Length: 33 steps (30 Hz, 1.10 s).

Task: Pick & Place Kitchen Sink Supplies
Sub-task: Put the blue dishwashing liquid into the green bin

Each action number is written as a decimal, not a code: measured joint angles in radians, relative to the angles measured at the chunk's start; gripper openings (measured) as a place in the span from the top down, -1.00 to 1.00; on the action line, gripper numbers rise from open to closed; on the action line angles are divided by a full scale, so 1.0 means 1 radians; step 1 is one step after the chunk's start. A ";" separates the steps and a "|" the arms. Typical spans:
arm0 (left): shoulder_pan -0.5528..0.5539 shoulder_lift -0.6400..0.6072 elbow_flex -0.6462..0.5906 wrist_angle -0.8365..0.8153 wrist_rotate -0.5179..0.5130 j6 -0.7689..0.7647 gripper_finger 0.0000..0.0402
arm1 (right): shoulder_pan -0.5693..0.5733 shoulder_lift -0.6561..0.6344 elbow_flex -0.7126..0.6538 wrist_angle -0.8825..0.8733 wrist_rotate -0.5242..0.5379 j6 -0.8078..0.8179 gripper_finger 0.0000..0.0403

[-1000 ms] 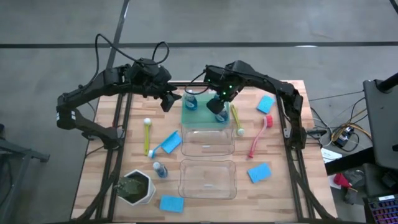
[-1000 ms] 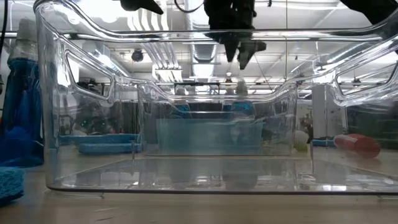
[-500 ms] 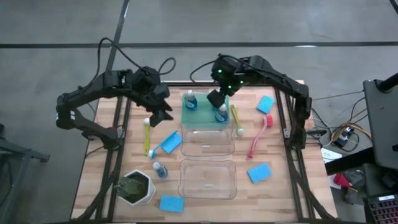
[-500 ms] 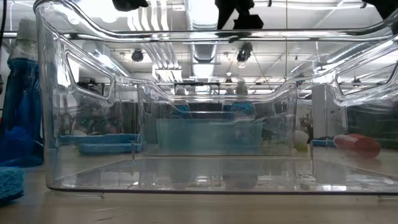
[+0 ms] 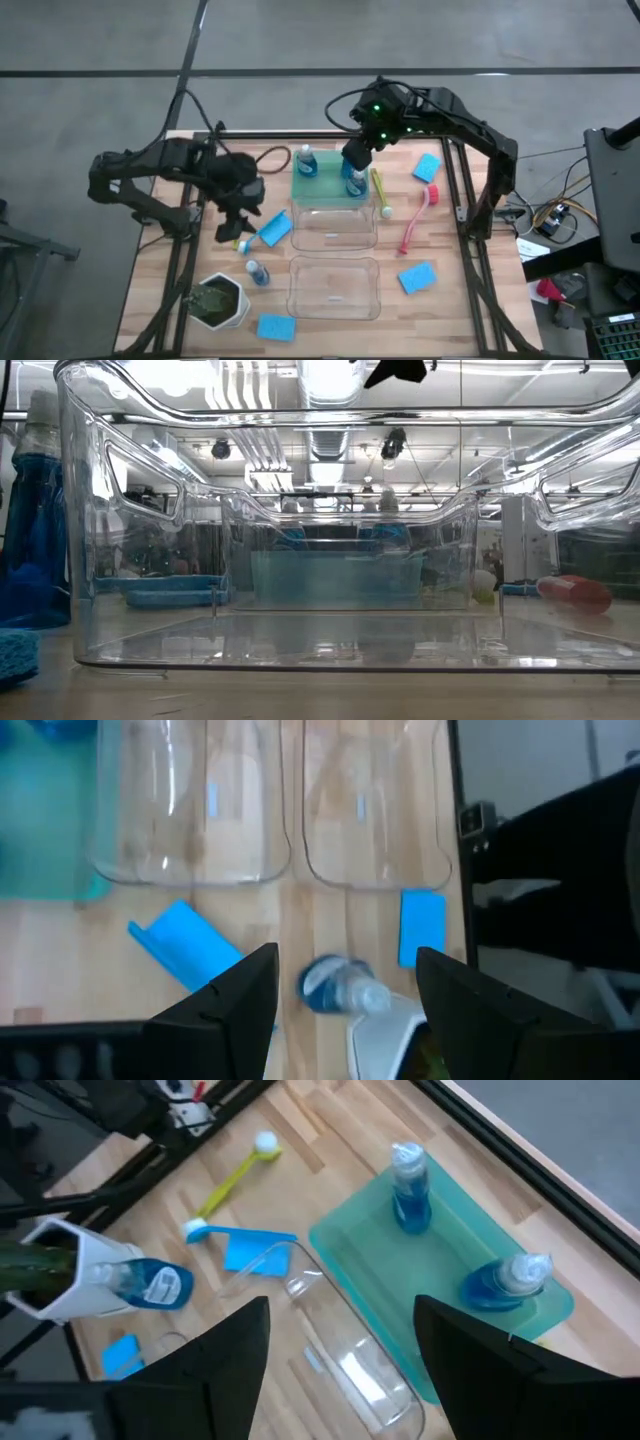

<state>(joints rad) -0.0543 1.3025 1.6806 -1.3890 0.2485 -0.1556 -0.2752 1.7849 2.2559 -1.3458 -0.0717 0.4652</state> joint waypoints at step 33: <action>-0.407 0.003 -0.425 0.254 -0.178 -0.126 -0.13 | 0.106 -0.045 0.000 0.105 -0.004 0.048 -0.20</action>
<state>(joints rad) -0.4609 1.3052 1.2551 -1.1354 0.0707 -0.2820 -0.1696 1.7401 2.2555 -1.2407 -0.0758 0.5133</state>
